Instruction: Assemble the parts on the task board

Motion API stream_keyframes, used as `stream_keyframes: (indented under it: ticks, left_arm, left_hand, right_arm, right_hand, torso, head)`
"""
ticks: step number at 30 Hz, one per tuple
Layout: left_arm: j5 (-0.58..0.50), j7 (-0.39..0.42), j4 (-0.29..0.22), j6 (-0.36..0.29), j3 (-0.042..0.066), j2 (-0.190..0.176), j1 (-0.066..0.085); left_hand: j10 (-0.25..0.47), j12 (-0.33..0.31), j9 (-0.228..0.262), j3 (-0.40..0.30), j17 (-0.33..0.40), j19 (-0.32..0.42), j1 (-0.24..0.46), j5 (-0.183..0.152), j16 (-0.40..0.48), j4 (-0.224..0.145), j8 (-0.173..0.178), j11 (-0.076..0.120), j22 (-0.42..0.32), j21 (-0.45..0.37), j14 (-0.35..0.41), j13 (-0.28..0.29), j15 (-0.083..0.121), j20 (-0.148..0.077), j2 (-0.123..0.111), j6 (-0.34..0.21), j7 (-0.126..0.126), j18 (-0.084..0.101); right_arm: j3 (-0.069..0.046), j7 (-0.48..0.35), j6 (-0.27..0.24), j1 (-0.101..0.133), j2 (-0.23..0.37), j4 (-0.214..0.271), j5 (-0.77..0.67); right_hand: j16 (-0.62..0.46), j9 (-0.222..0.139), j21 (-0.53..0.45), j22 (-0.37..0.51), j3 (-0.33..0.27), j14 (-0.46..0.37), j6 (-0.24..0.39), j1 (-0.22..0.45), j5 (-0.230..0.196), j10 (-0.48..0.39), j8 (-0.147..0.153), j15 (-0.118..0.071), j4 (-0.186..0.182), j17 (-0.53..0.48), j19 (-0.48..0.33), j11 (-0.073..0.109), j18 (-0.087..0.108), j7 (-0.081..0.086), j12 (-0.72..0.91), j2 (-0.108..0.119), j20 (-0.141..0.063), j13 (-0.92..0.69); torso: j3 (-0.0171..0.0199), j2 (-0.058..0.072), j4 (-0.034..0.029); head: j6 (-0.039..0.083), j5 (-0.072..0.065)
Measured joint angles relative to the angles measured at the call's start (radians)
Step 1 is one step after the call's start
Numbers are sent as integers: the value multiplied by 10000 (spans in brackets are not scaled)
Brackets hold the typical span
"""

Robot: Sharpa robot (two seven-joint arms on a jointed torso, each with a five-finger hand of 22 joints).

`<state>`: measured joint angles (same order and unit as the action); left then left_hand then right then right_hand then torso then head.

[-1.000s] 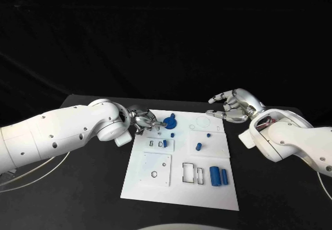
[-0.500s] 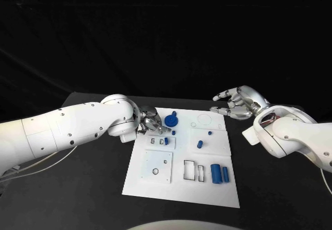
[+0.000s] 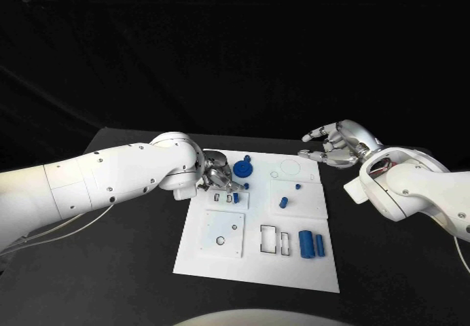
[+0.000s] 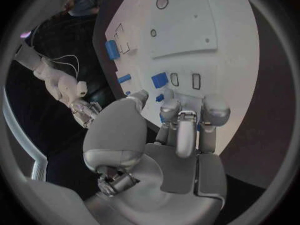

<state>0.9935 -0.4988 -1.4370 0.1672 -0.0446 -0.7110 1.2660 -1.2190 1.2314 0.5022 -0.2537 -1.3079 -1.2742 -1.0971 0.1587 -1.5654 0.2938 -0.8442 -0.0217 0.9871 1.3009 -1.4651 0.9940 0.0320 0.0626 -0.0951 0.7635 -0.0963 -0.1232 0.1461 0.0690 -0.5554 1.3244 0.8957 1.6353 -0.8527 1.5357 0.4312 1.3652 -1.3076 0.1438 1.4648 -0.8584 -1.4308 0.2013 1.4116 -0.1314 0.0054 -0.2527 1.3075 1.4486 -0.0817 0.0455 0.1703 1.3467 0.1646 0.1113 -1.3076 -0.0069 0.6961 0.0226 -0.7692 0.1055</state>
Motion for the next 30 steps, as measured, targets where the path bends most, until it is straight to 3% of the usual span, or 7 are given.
stream_keyframes:
  ticks: [22,30]
  left_arm:
    - [92,-87,74,847,-24,131,1]
    - [97,-98,110,943,-24,167,1]
  left_hand:
    - [0,0,89,-1,1,1,39,1,1,0,-91,0,81,42,1,-18,-1,0,40,0,-1,-2]
    - [1,-1,186,-101,2,-36,-270,1,2,-13,-140,0,144,111,-37,-5,36,-36,240,-39,37,-2]
  right_arm:
    - [6,63,125,-17,-111,-110,-285]
    - [8,77,172,-22,-125,-121,-334]
  right_hand:
    - [-39,1,-46,1,0,0,-1,0,41,-23,-37,0,-55,-1,-41,-5,0,-1,-1,0,32,2]
    - [-39,1,-46,-5,0,0,-1,0,40,-22,-37,0,-55,-1,-40,-5,0,-1,-1,0,32,2]
  torso:
    - [11,7,-2]
    - [5,4,-2]
  head:
    - [-166,-12]
    - [-179,-13]
